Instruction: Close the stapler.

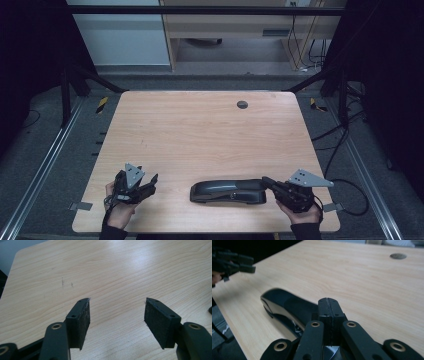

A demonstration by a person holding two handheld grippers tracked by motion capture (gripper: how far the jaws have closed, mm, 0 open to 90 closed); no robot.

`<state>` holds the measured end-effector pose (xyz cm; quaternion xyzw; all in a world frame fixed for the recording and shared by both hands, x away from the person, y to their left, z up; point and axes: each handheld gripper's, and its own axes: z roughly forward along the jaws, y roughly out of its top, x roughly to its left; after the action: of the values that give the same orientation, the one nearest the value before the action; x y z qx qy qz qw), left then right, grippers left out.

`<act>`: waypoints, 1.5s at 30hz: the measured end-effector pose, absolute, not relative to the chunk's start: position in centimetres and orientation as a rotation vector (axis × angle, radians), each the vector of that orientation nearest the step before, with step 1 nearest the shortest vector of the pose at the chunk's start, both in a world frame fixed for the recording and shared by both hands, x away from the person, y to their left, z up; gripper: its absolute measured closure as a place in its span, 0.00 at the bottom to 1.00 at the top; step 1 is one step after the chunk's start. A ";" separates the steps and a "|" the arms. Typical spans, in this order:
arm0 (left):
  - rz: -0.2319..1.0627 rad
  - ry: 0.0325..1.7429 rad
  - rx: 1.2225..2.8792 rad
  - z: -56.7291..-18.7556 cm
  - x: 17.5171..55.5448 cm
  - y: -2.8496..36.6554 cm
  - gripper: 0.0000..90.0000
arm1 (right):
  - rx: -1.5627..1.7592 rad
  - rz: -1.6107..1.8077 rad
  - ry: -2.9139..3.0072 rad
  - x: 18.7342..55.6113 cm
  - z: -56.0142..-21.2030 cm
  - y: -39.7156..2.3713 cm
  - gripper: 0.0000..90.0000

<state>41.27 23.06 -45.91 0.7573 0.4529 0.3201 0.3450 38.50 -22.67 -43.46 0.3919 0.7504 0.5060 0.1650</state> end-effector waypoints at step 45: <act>0.832 1.173 1.967 -45.8 41.1 23.0 0.41 | 1.182 1.365 2.147 38.4 -45.5 -22.6 1.00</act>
<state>41.08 23.00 -45.80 0.7576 0.4517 0.3206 0.3453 38.43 -22.57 -45.53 0.4154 0.7545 0.4797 0.1675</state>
